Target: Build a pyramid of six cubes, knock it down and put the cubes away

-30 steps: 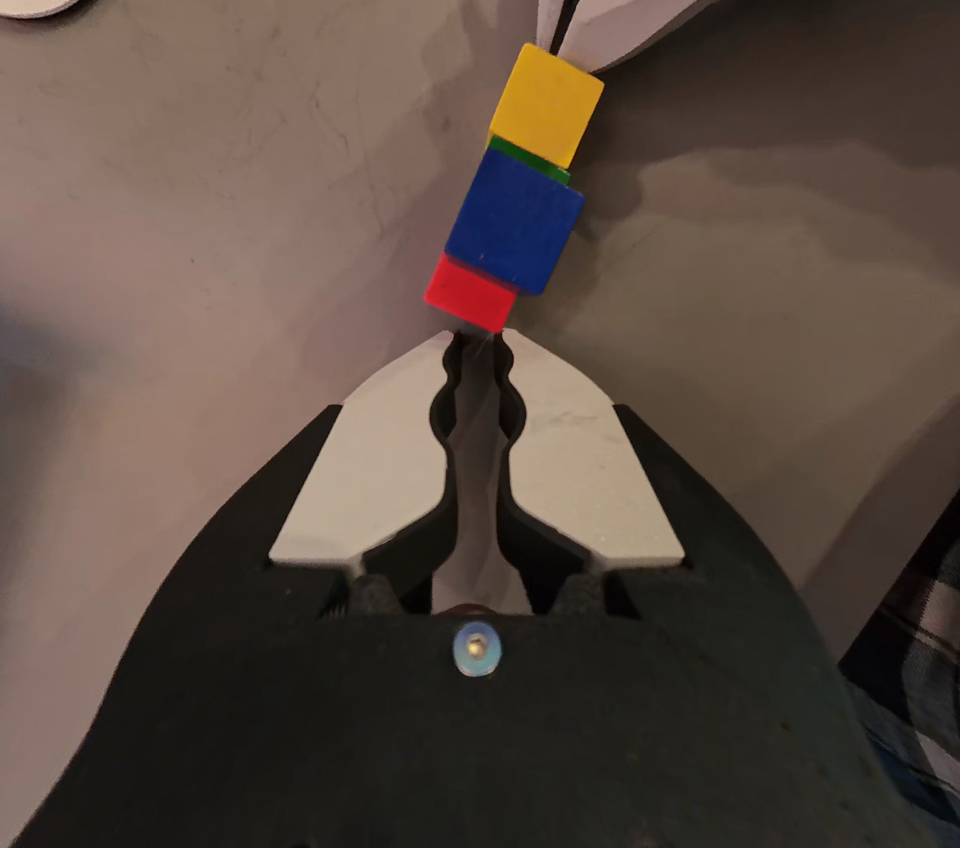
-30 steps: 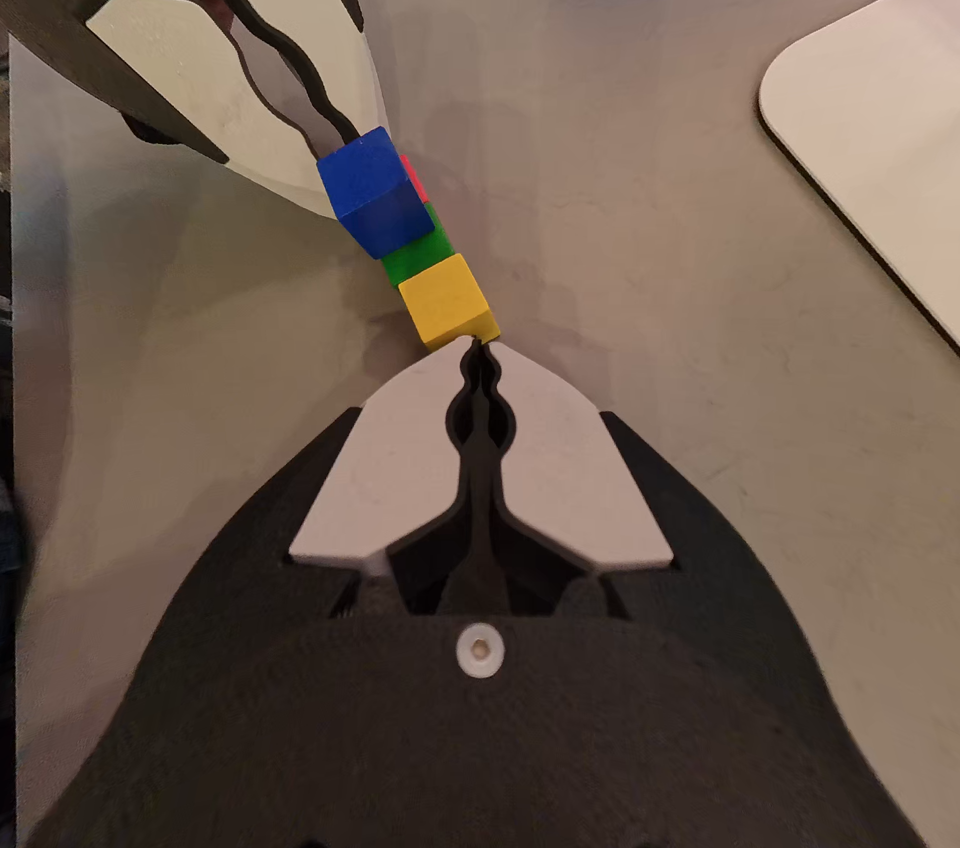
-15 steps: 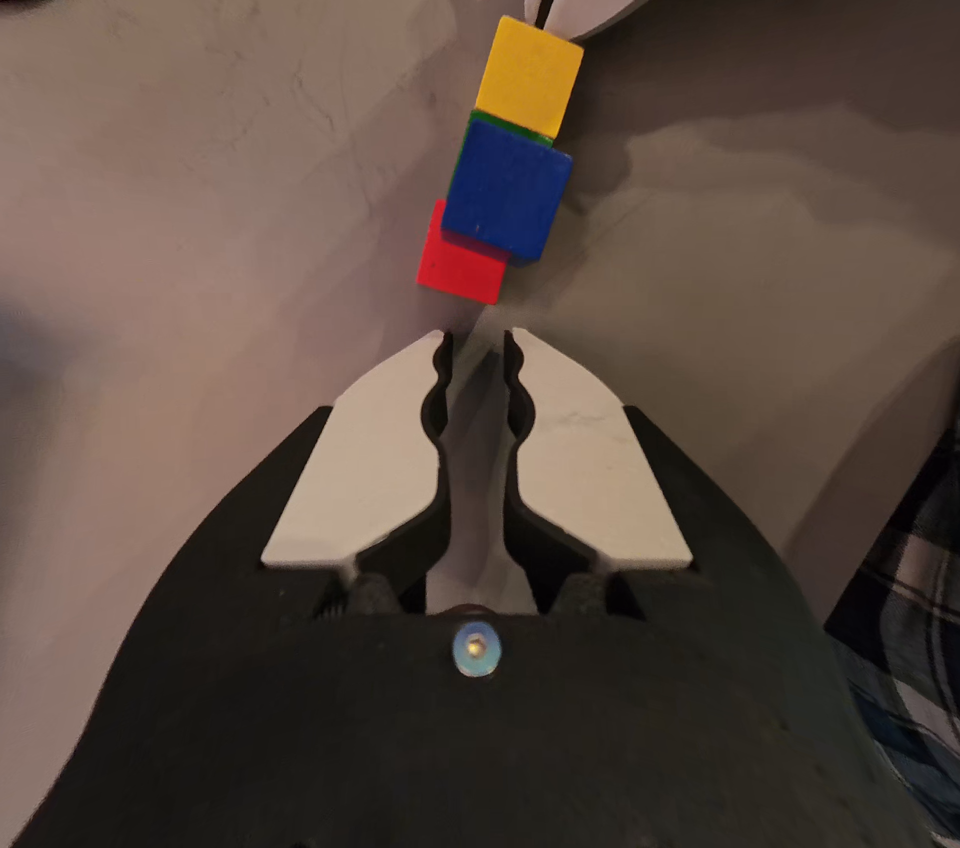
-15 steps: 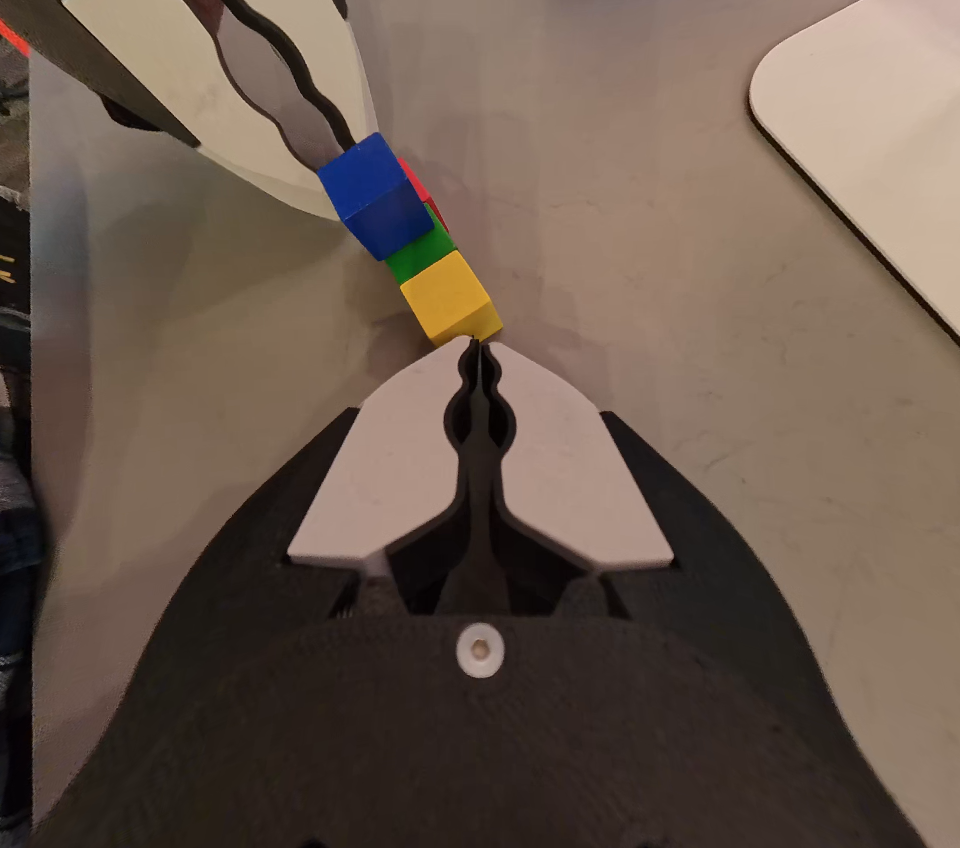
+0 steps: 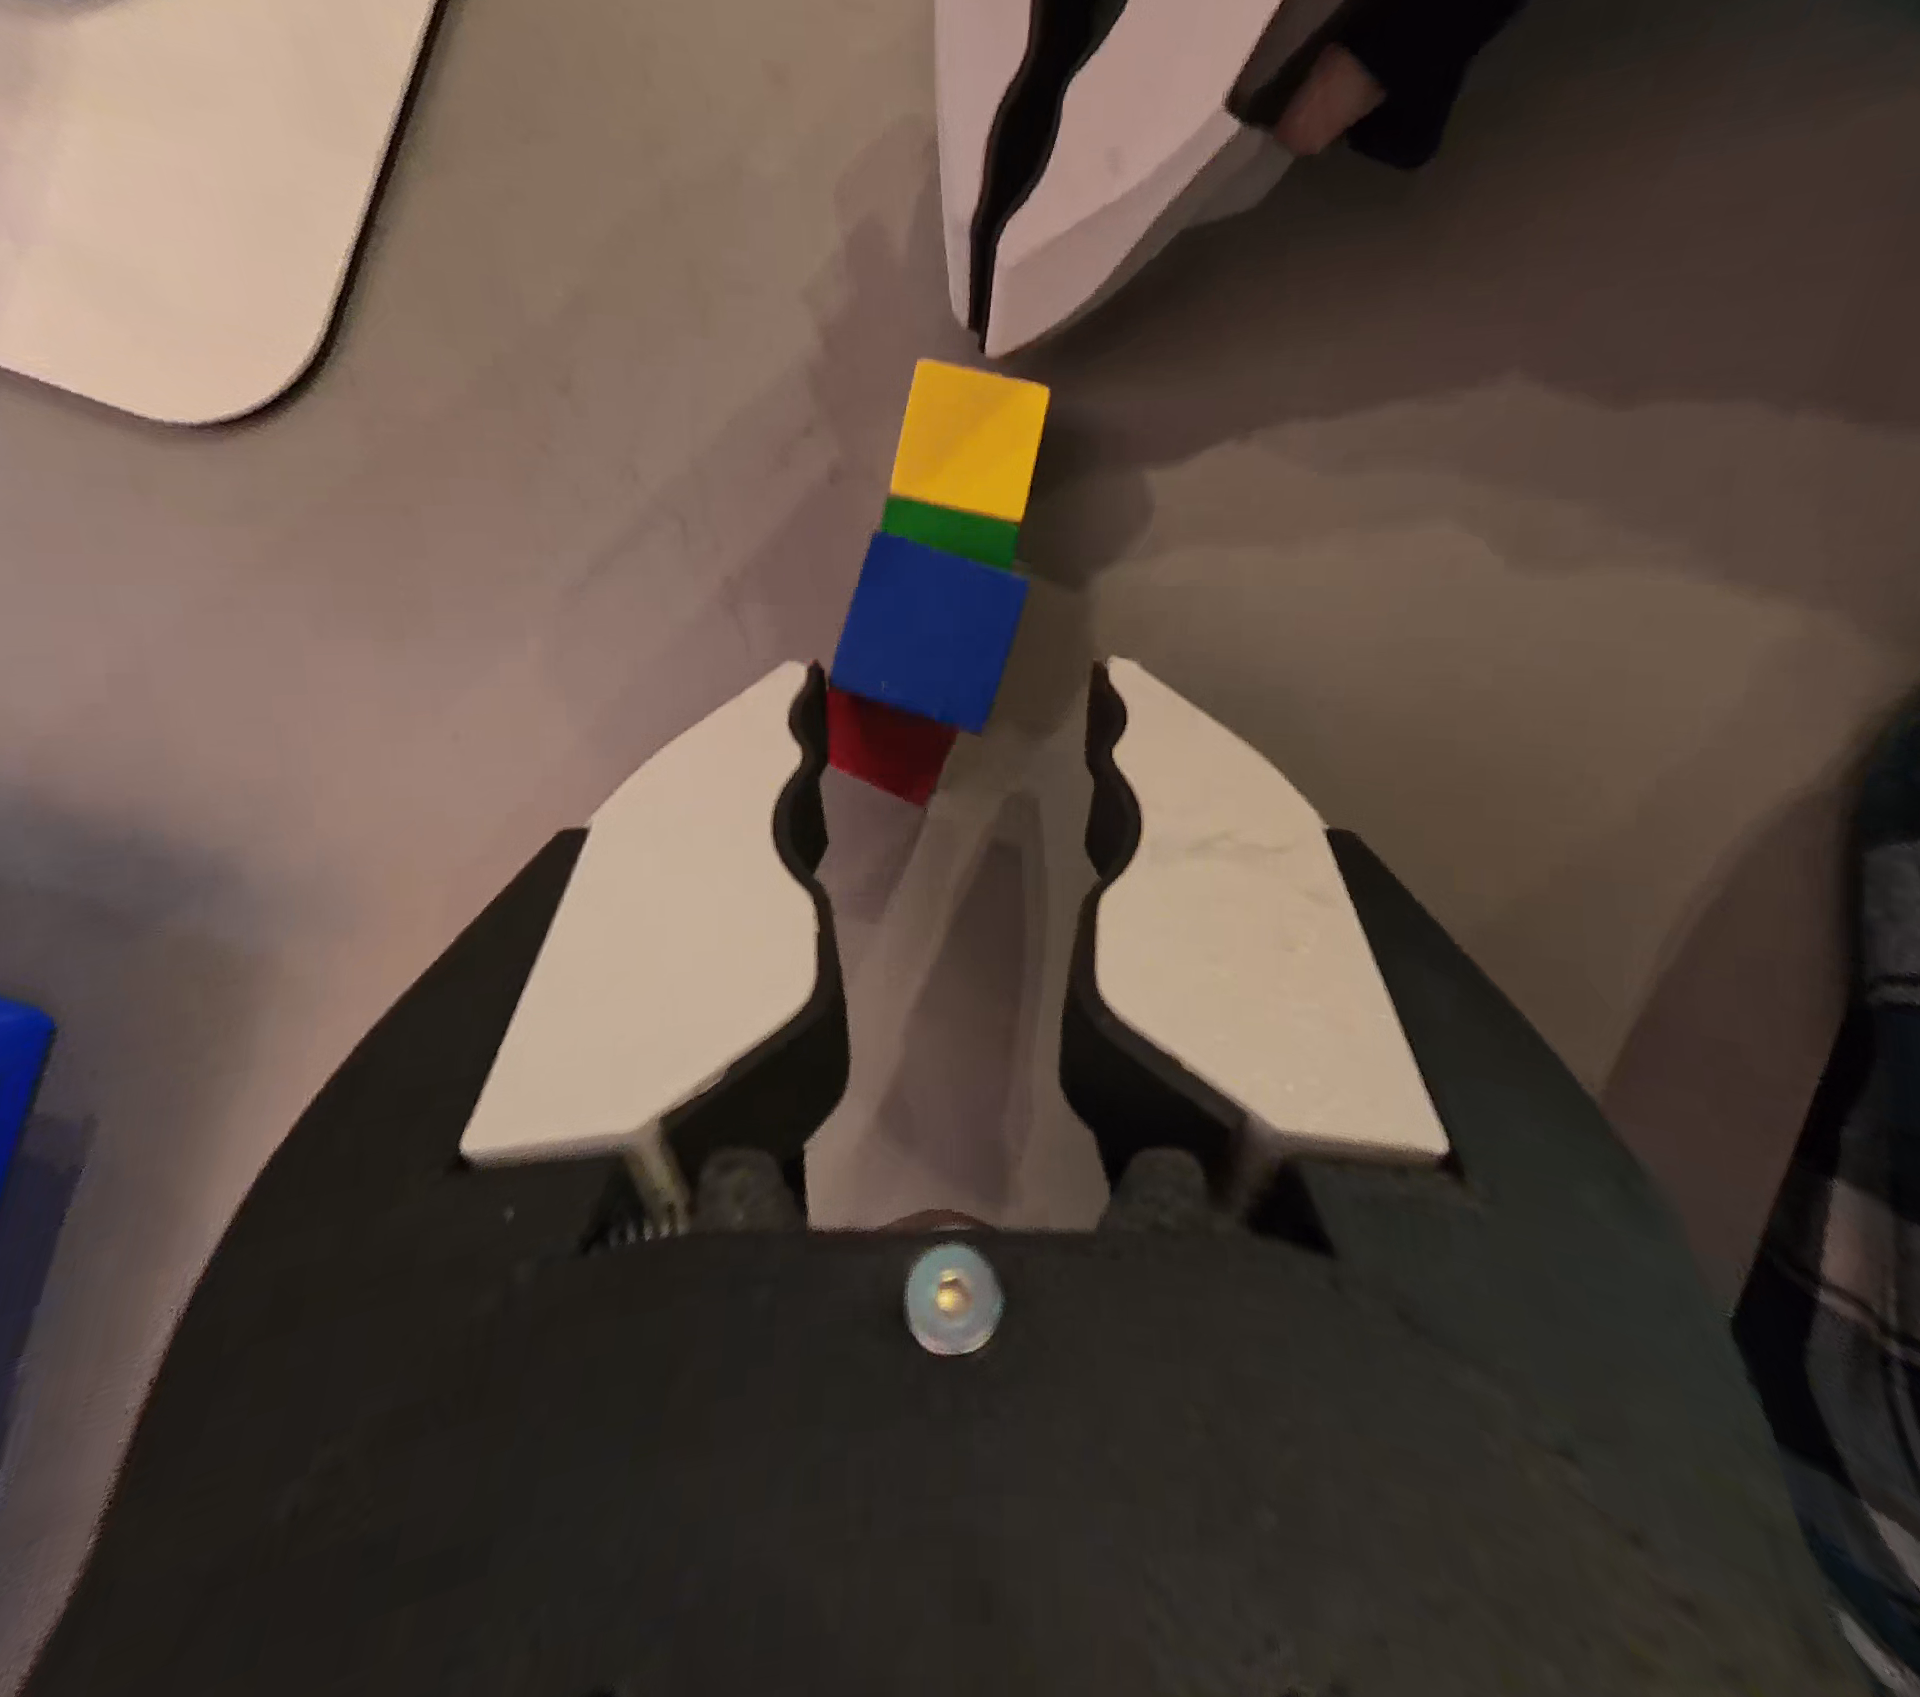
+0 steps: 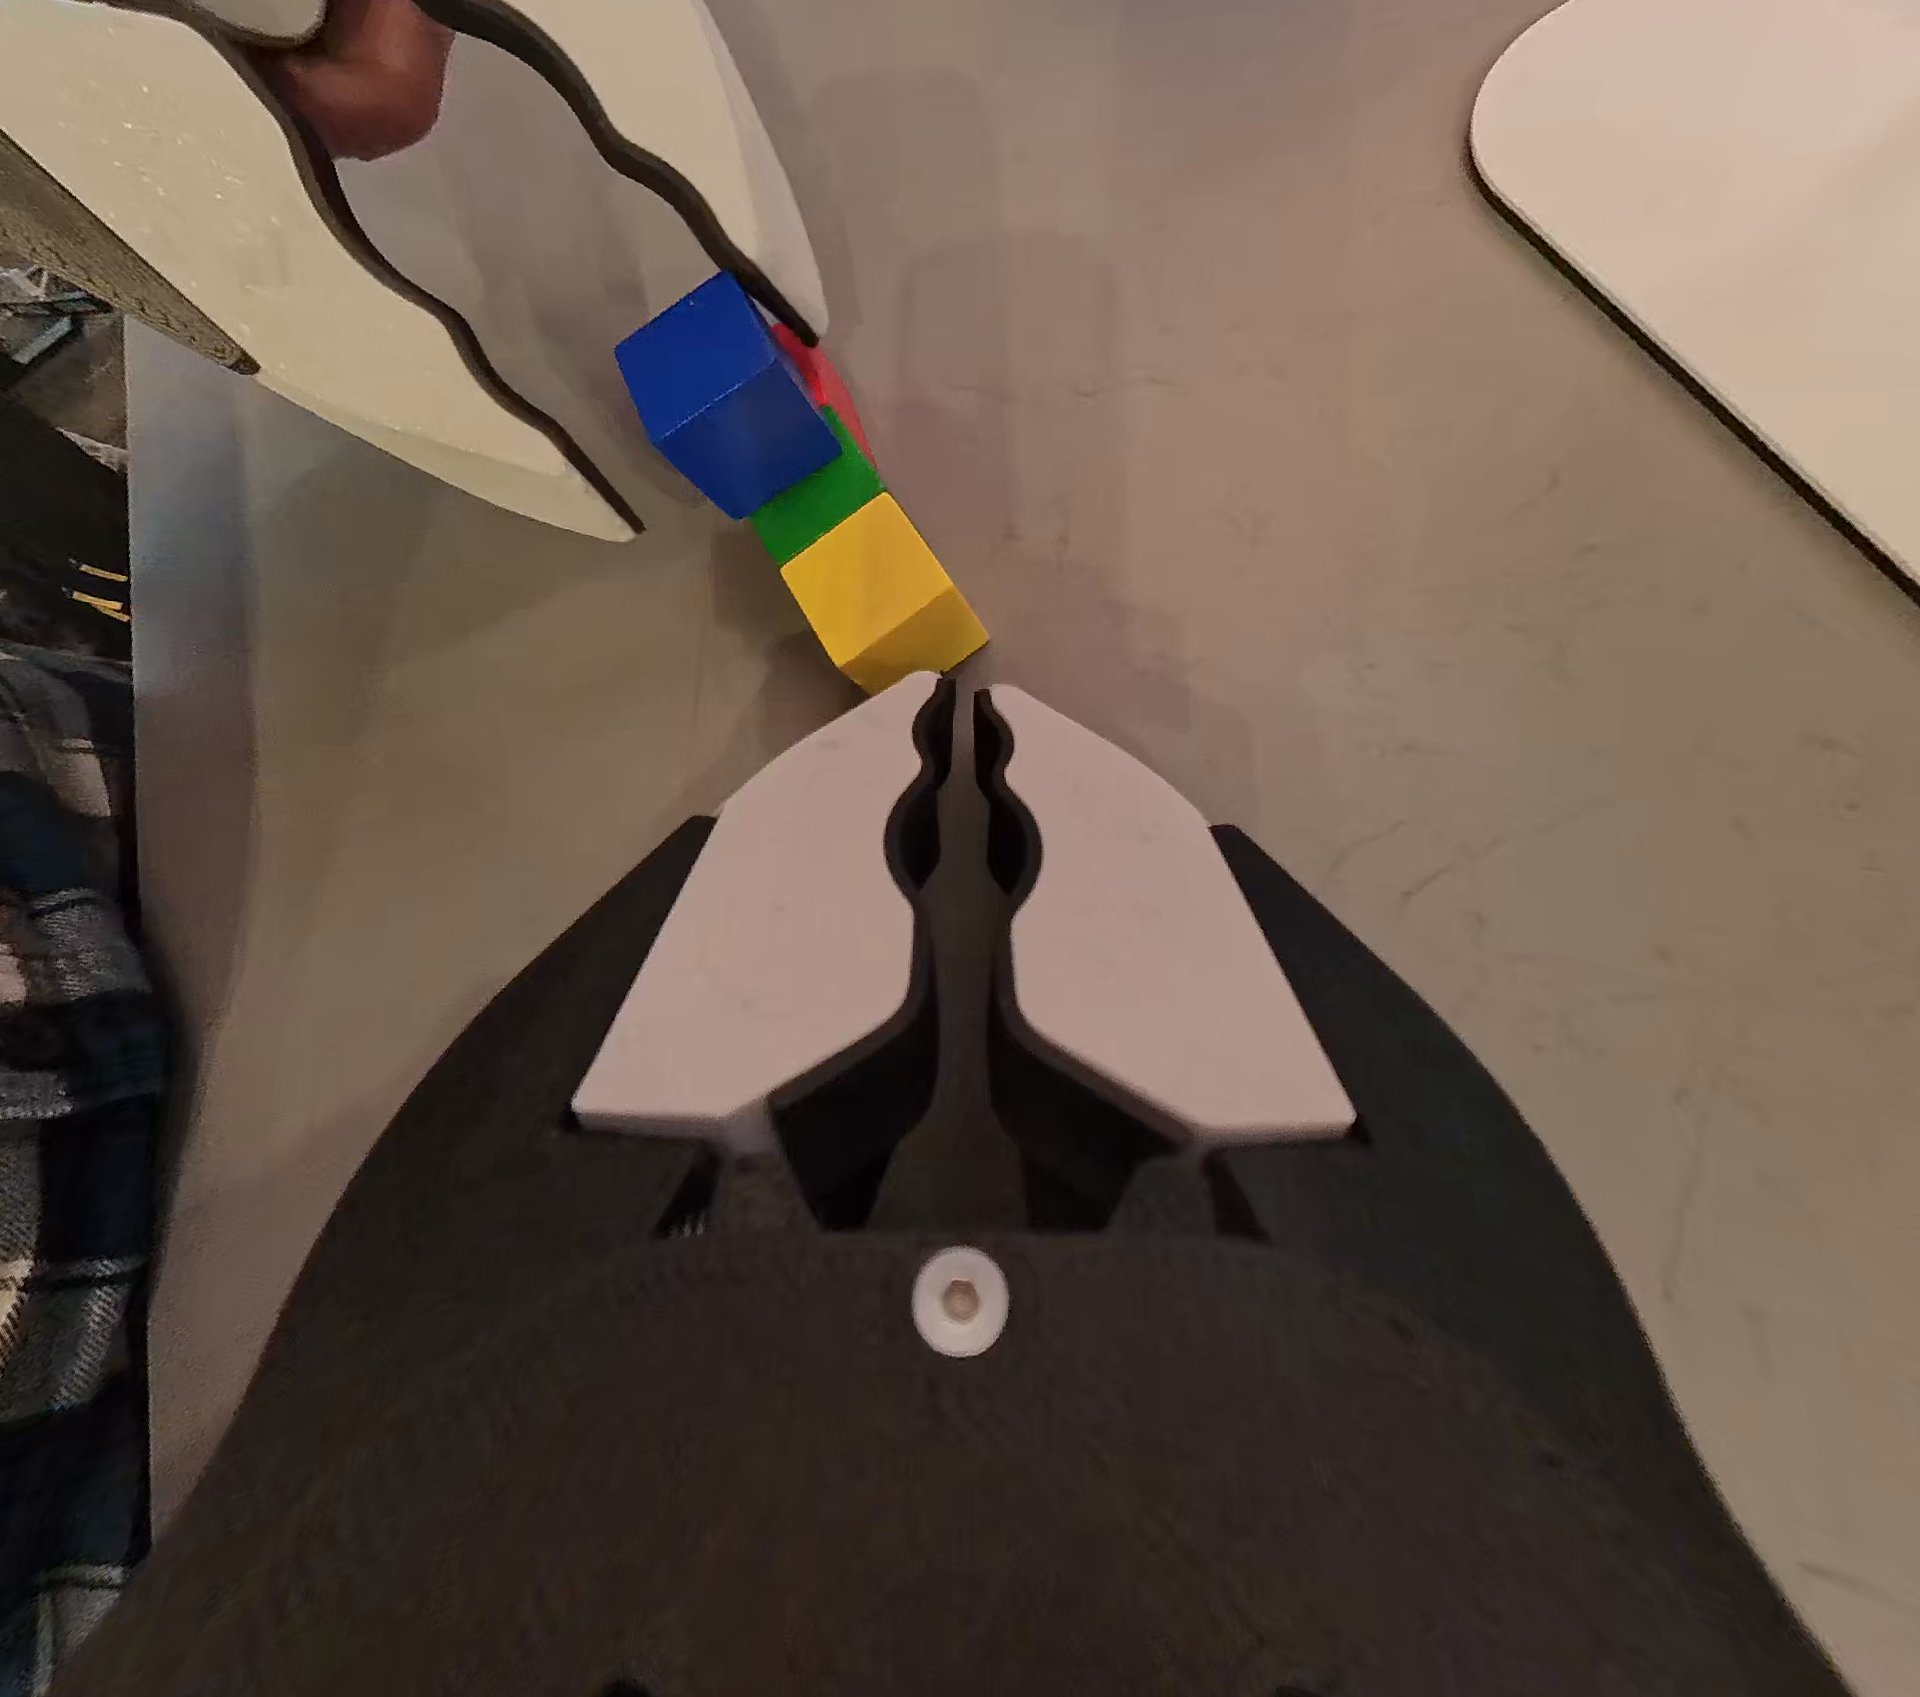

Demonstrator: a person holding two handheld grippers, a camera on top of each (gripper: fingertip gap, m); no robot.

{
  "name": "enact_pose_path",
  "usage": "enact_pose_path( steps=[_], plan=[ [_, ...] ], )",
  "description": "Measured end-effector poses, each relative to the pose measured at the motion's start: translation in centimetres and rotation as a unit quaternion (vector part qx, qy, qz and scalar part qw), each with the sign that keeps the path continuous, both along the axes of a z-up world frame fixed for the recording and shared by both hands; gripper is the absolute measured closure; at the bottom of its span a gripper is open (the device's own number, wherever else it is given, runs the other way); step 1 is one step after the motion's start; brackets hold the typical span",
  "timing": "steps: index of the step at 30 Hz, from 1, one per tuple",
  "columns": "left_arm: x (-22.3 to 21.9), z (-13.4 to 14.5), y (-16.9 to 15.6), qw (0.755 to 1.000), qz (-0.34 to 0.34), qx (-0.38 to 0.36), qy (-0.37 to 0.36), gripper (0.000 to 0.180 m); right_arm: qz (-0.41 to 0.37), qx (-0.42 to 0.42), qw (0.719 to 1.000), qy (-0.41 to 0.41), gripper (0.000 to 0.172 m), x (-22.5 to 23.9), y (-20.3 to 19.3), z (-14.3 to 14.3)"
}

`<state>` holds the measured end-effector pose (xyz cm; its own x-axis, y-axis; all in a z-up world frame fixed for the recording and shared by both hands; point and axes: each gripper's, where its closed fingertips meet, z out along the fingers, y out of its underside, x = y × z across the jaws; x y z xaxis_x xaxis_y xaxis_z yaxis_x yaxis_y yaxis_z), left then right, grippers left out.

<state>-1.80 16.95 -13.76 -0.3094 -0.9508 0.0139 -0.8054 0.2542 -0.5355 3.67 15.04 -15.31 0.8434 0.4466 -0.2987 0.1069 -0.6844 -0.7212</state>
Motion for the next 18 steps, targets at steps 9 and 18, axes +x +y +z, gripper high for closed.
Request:
enact_pose_path(
  steps=[9,18],
  plan=[
    [0.0,0.1,1.1,1.0,0.0,0.011,0.006,0.129,0.001,-0.002,1.0,0.002,0.169,0.0,0.0,0.0],
    [-2.4,-1.1,1.2,0.999,0.028,-0.028,0.033,0.154,0.013,-0.002,1.0,-0.003,0.172,-0.4,-0.1,-0.1]
  ],
)
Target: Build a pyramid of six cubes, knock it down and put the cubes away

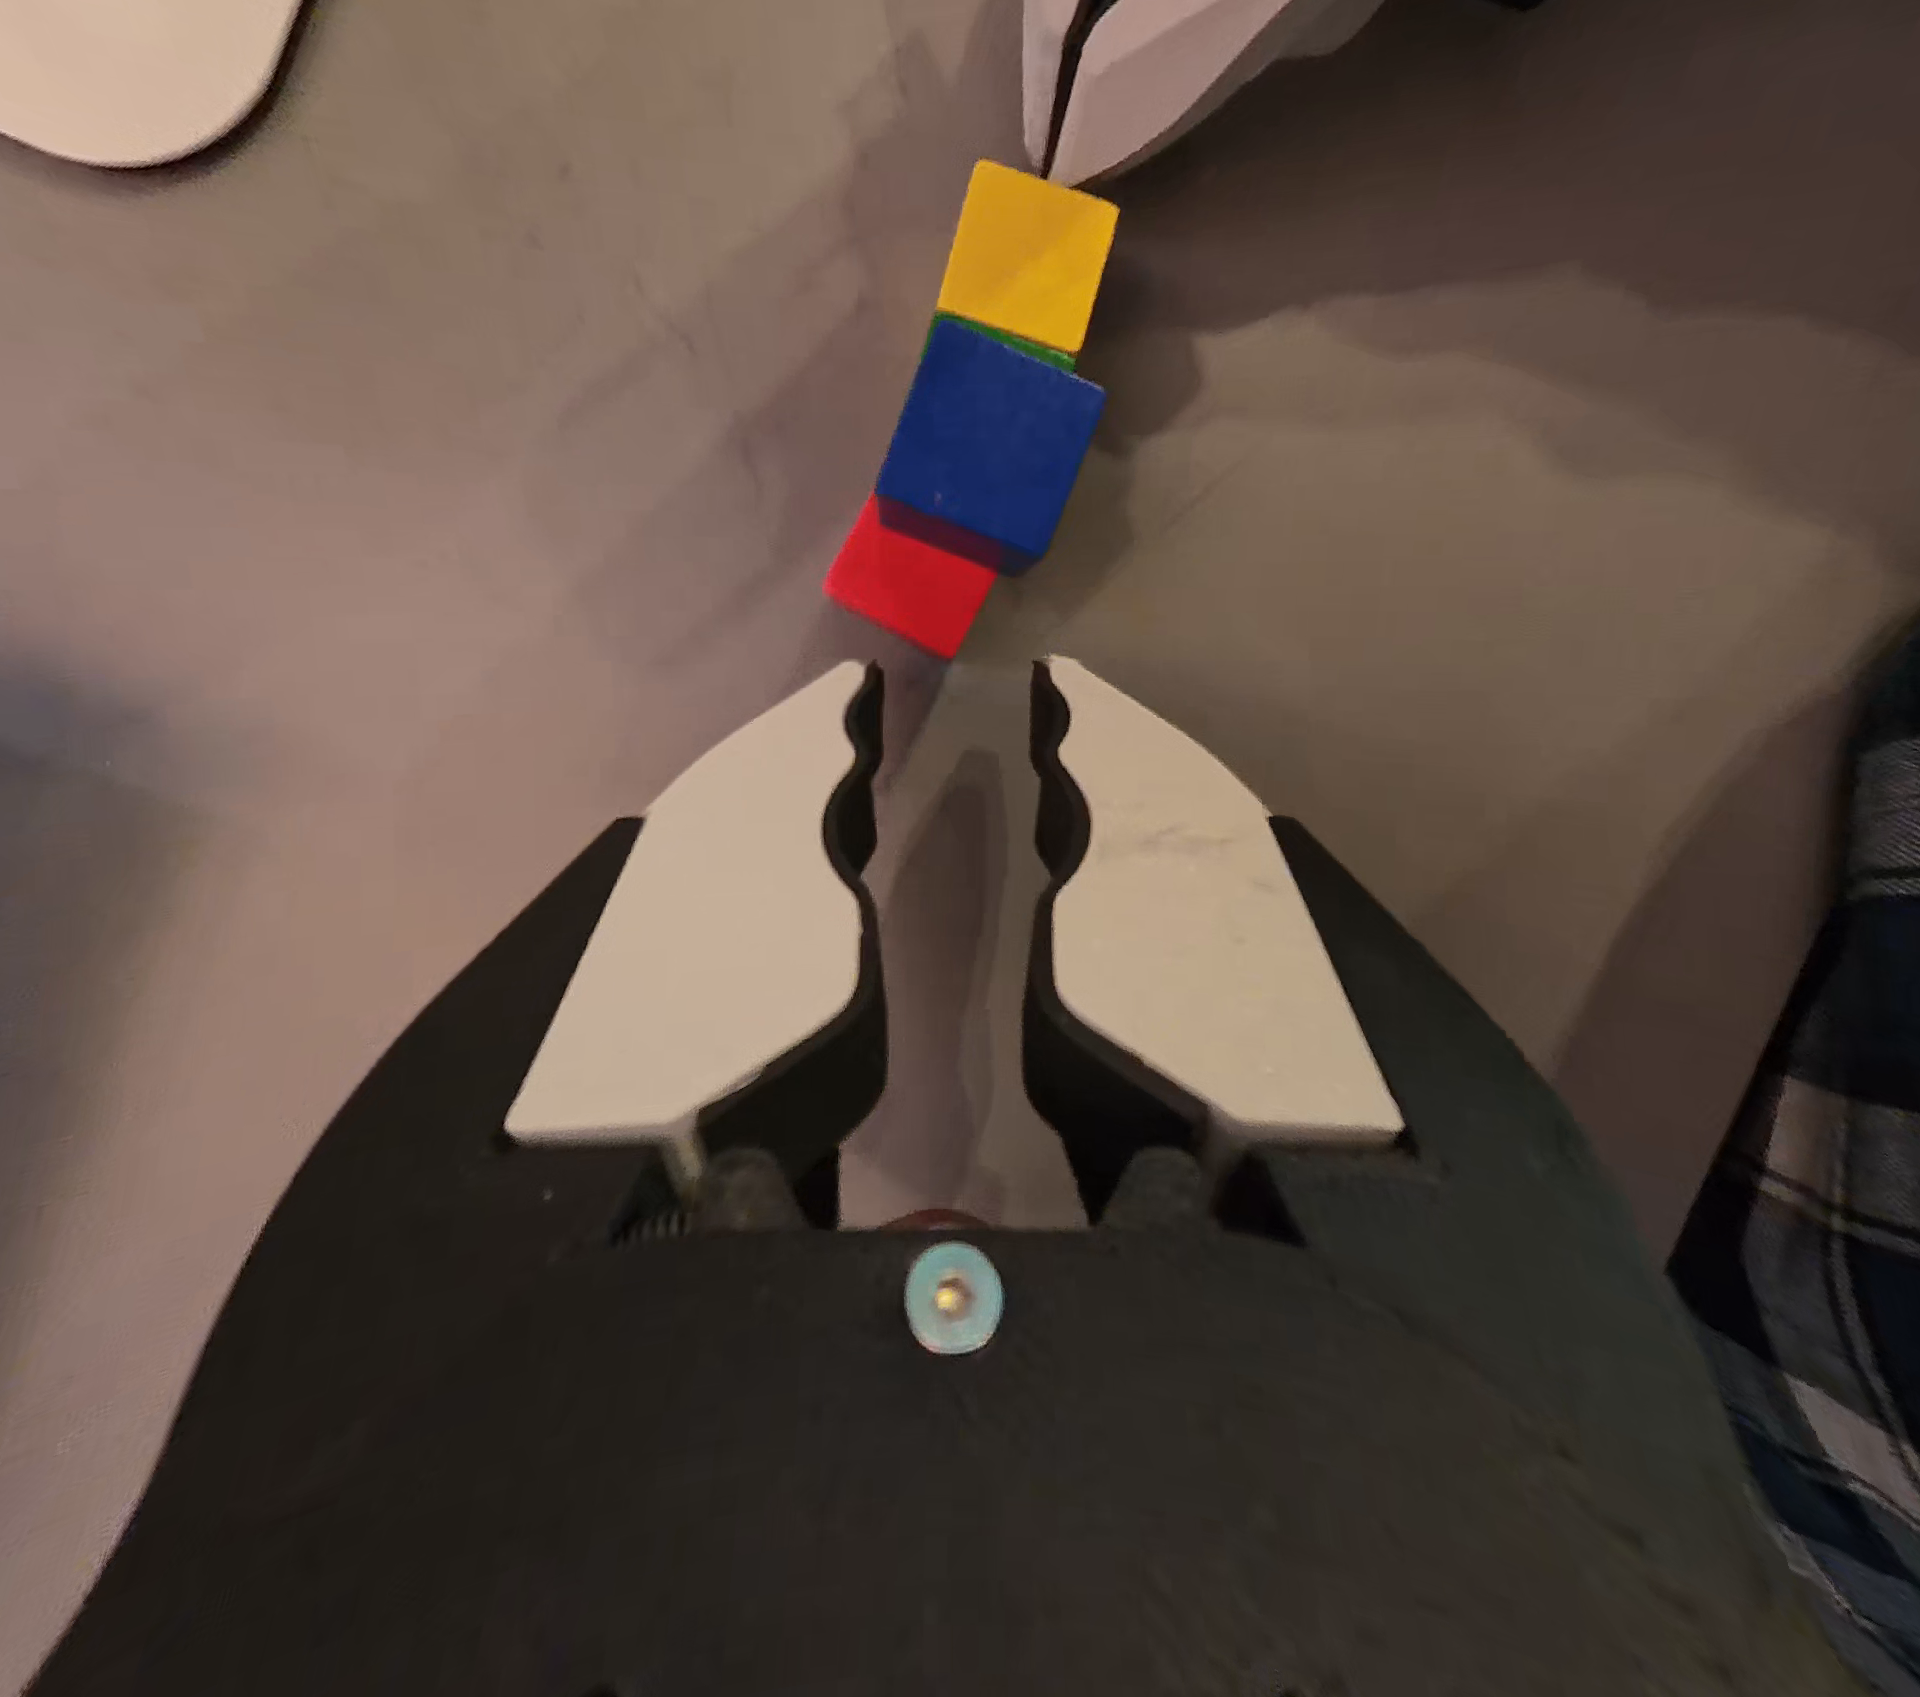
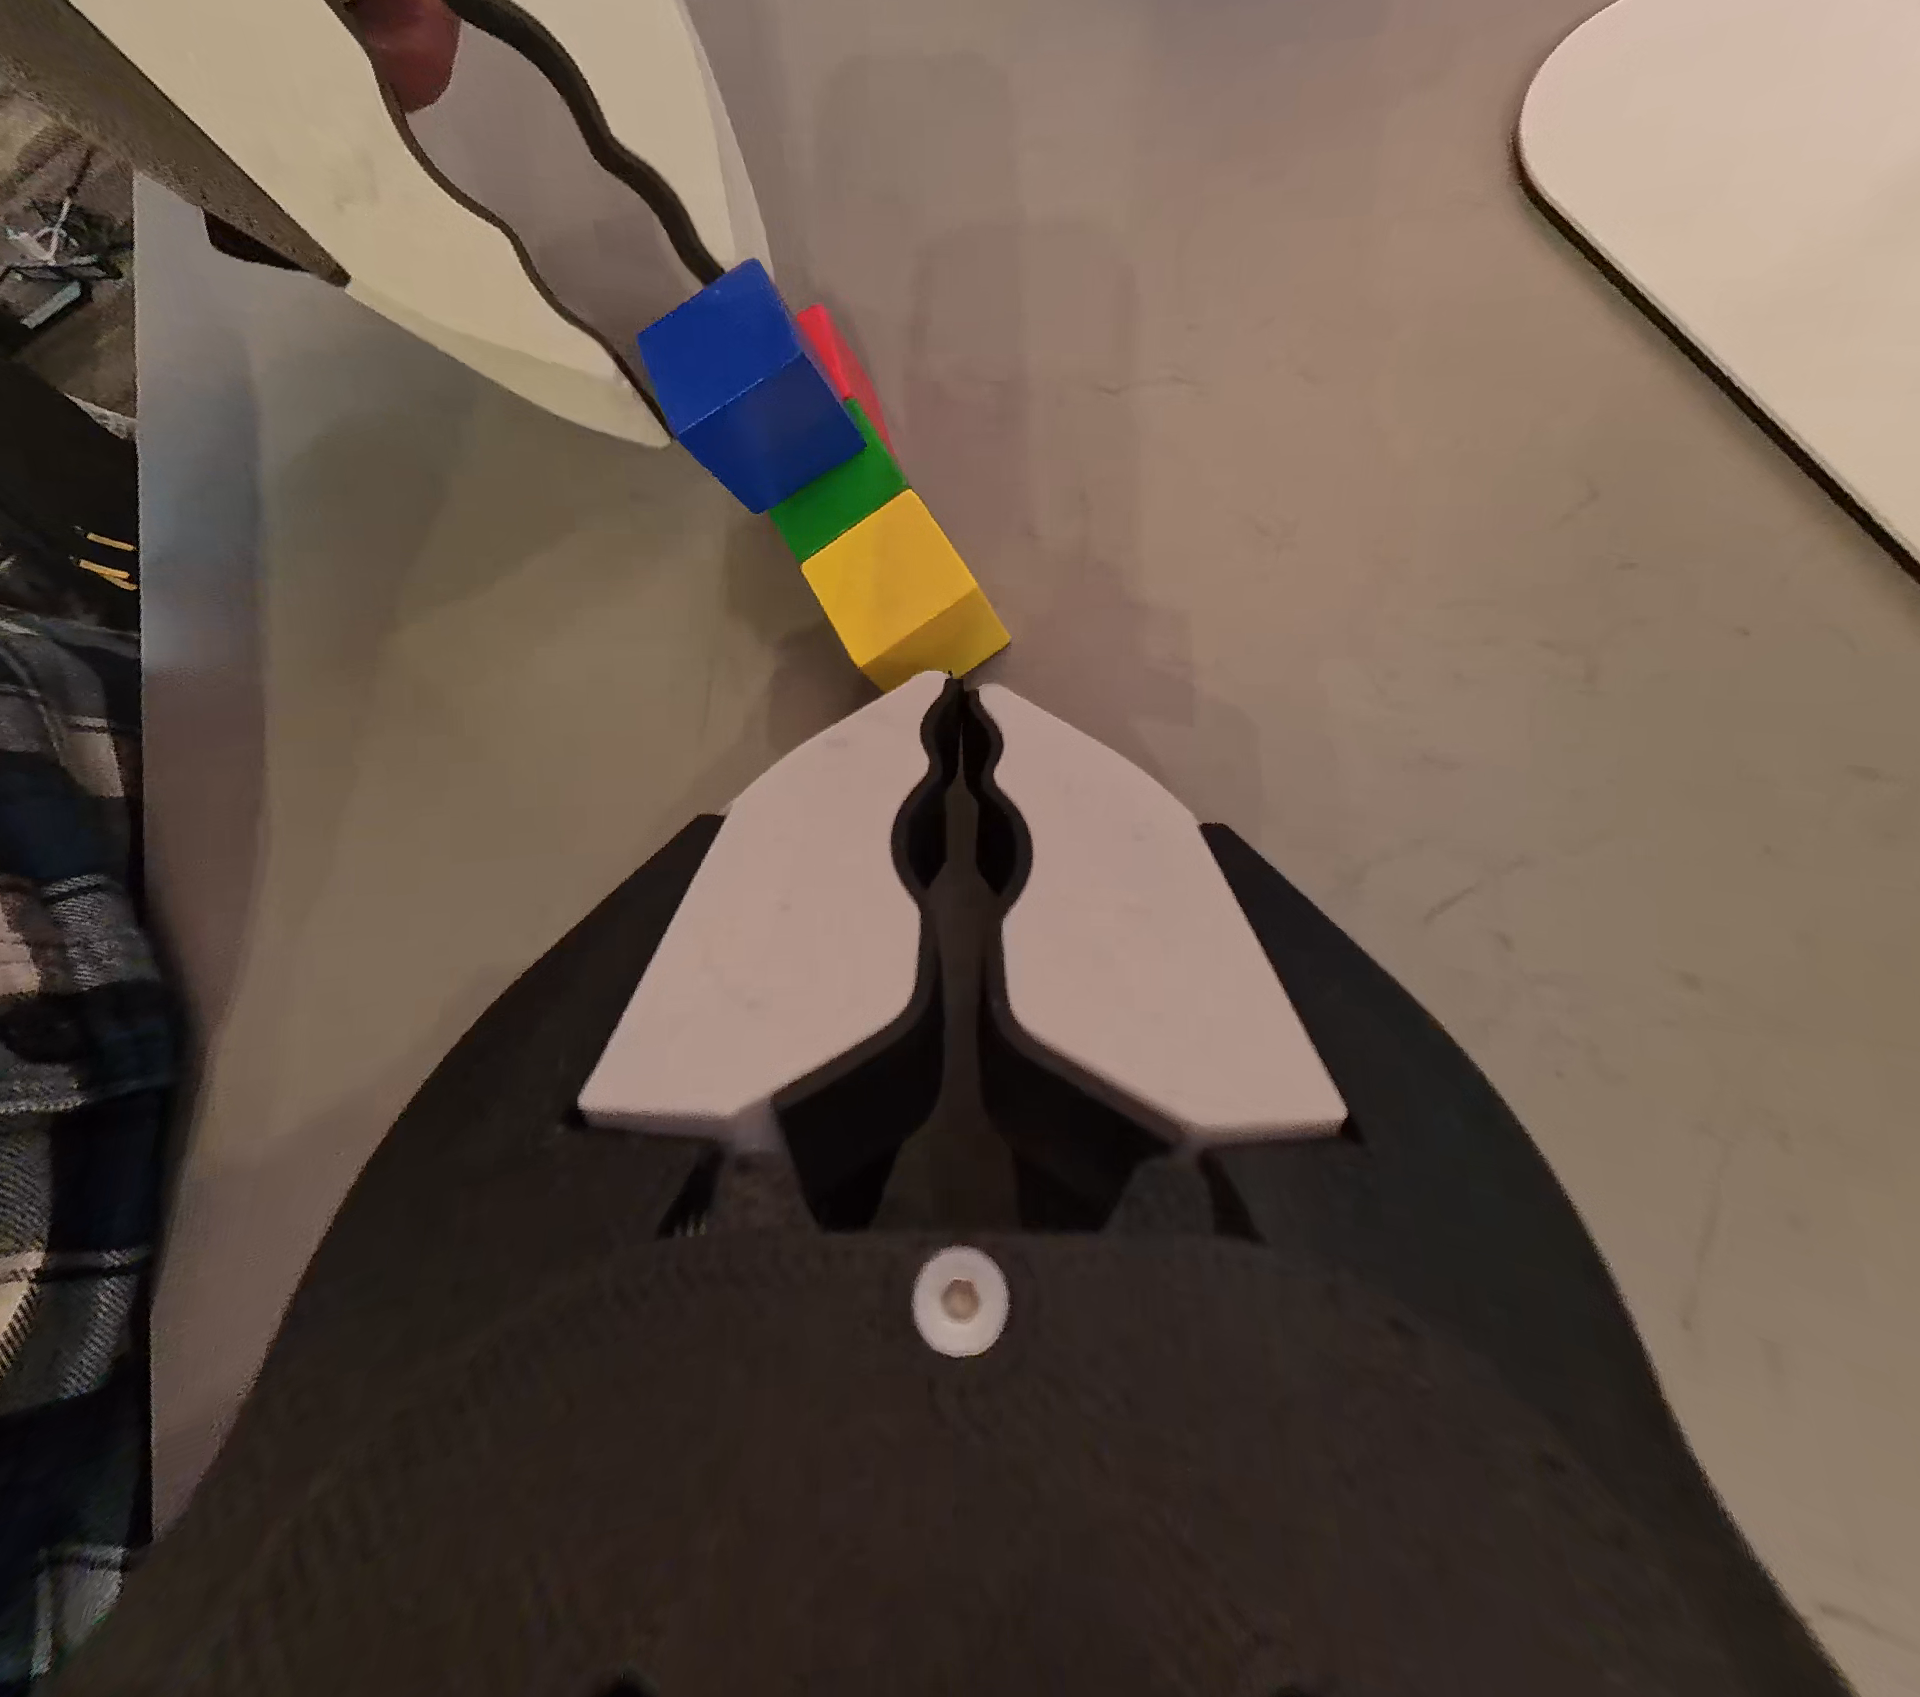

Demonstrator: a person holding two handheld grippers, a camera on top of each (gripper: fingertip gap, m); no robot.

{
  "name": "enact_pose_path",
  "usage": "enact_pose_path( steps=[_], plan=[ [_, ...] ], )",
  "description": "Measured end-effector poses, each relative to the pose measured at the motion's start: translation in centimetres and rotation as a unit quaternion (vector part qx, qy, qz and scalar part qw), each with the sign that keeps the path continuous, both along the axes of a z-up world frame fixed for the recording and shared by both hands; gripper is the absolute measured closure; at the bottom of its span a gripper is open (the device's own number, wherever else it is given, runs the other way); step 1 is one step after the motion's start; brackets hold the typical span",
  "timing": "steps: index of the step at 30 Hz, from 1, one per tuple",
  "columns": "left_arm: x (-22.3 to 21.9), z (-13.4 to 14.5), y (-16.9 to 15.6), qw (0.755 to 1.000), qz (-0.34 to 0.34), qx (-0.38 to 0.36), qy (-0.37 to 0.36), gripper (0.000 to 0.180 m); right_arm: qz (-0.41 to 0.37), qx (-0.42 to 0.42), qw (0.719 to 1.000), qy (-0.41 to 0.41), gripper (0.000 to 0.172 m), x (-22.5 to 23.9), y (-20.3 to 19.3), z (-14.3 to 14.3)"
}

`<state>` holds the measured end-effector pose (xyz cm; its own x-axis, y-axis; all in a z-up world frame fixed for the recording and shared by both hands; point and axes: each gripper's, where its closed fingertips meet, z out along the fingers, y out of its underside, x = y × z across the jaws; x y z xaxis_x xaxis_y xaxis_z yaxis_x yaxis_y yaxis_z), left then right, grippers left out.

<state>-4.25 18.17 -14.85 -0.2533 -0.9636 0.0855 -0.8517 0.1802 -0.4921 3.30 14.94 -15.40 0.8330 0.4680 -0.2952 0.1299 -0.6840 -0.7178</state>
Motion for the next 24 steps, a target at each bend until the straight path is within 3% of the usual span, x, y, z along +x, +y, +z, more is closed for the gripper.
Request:
enact_pose_path(
  steps=[8,12,19,24],
  plan=[
    [0.2,-0.6,-1.6,1.0,-0.016,-0.01,0.005,0.156,0.007,0.002,1.0,-0.005,0.172,-0.3,-0.1,0.0],
    [-0.2,-0.3,-0.6,1.0,-0.004,-0.006,0.006,0.152,0.005,0.002,1.0,0.004,0.172,-0.3,-0.1,0.1],
    [1.8,2.0,0.2,0.999,-0.005,0.026,-0.04,0.127,-0.001,-0.006,1.0,0.026,0.172,-0.1,0.1,0.3],
    [2.9,1.6,-0.8,0.998,-0.033,0.045,-0.041,0.133,0.0,-0.006,1.0,0.02,0.172,-0.1,0.1,0.2]
  ],
)
